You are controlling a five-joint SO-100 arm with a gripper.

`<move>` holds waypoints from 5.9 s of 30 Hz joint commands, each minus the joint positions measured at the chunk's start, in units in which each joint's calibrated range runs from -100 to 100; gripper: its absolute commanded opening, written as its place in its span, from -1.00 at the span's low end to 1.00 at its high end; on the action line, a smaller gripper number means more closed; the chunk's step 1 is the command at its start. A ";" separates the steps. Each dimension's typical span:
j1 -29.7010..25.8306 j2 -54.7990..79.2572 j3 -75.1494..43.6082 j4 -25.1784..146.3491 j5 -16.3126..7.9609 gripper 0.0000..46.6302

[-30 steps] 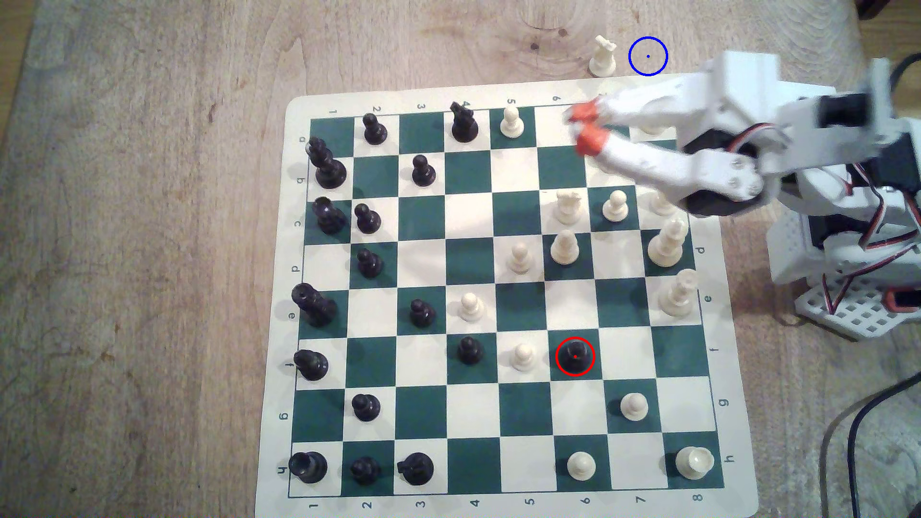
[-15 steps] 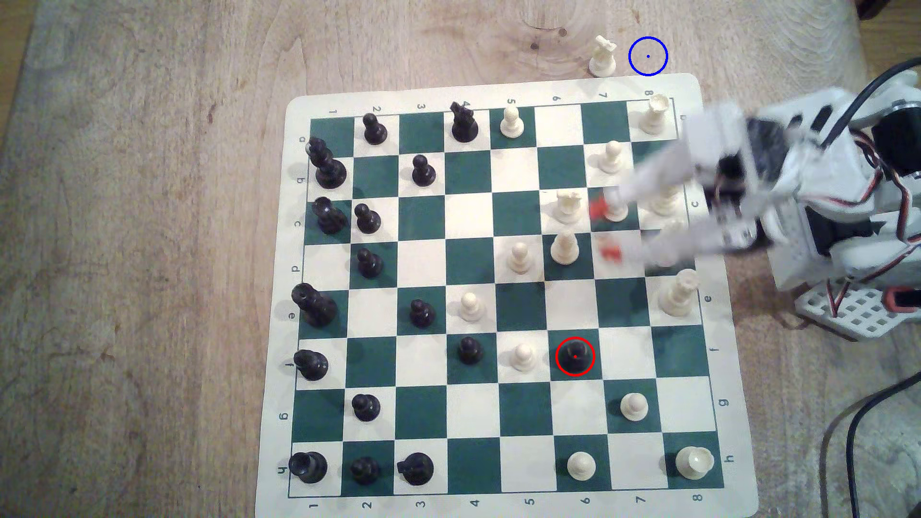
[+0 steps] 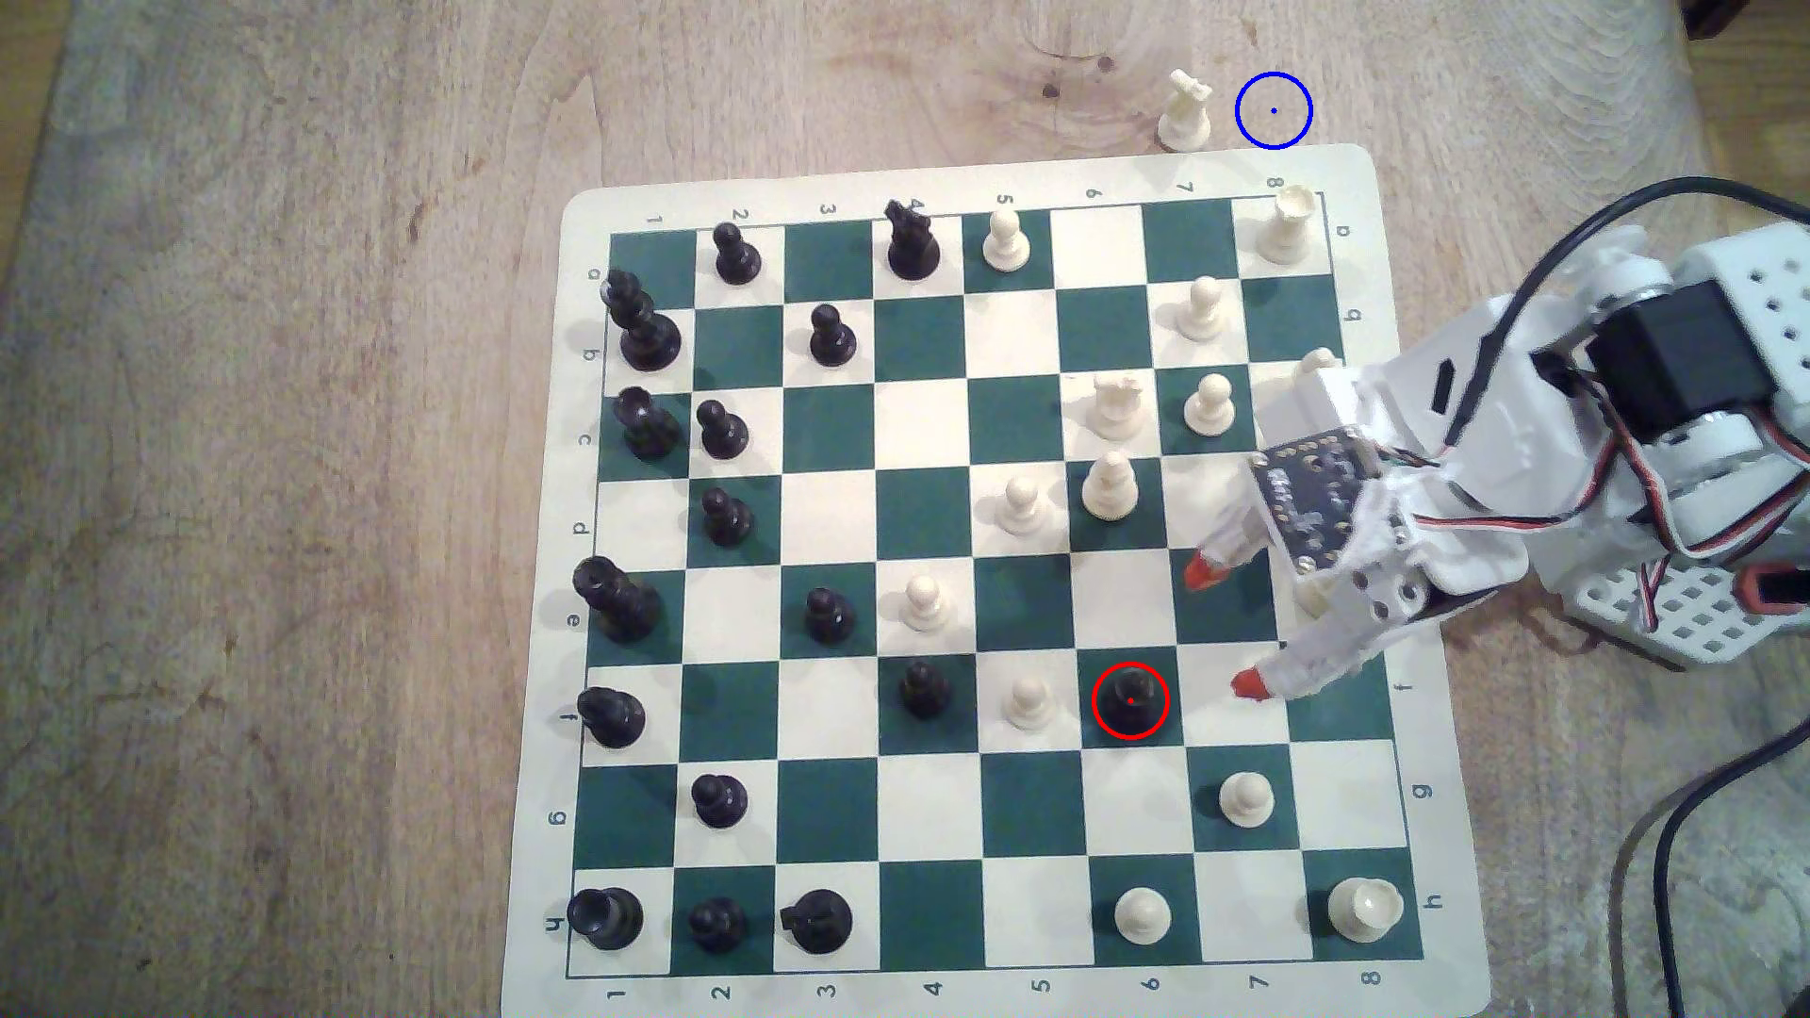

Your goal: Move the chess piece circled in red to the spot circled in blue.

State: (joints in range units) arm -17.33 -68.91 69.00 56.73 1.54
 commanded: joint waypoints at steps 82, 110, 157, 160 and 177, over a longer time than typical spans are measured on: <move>-1.09 28.76 -11.52 -18.40 -4.25 -0.99; 42.09 -1.54 -11.52 2.73 -0.39 -0.99; 62.19 36.40 -4.09 -31.51 -2.49 -0.99; 61.87 36.57 -3.45 -31.84 -2.49 -0.99; 61.80 38.02 -1.82 -33.88 -2.44 -0.99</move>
State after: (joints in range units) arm 44.54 -30.54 67.74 24.38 -0.81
